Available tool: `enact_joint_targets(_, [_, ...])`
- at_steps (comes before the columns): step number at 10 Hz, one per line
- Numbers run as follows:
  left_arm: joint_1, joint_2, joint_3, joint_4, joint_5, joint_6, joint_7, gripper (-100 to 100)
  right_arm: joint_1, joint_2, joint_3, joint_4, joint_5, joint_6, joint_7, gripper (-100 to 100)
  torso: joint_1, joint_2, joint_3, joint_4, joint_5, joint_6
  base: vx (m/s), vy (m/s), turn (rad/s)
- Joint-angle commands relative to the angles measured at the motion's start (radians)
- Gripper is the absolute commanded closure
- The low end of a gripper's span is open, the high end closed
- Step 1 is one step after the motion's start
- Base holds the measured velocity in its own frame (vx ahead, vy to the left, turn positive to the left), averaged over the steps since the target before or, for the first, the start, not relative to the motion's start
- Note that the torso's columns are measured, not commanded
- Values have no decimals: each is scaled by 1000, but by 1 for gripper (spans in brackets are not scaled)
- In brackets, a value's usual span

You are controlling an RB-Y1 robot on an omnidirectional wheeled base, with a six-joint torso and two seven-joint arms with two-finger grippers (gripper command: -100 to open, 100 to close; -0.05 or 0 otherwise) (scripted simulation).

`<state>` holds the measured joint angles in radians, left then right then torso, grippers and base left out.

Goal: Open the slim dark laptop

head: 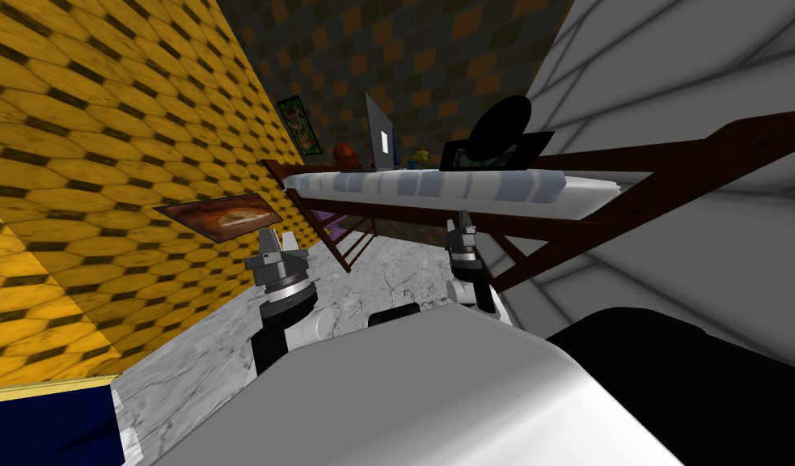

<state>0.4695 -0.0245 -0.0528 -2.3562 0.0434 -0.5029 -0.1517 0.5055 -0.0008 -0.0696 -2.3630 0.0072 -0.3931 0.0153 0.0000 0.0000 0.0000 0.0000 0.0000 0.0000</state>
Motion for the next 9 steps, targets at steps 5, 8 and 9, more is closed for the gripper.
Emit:
enact_joint_targets(5, [-107, 114, 11, 29, -36, 70, 13, -100, 0, 0, 0, 0, 0, 0, 0, 0, -1, 2, 1, 0, 0, 0, -30, -10, 6])
enact_joint_targets(8, [-197, 155, 21, 55, -65, 131, 21, -100, 0, 0, 0, 0, 0, 0, 0, 0, -1, 1, 1, 0, 0, 0, -64, -23, 2])
enact_joint_targets(9, [-227, 172, 26, 72, -81, 166, 25, -100, 0, 0, 0, 0, 0, 0, 0, 0, 1, -1, 0, 0, 0, 0, -40, -4, -3])
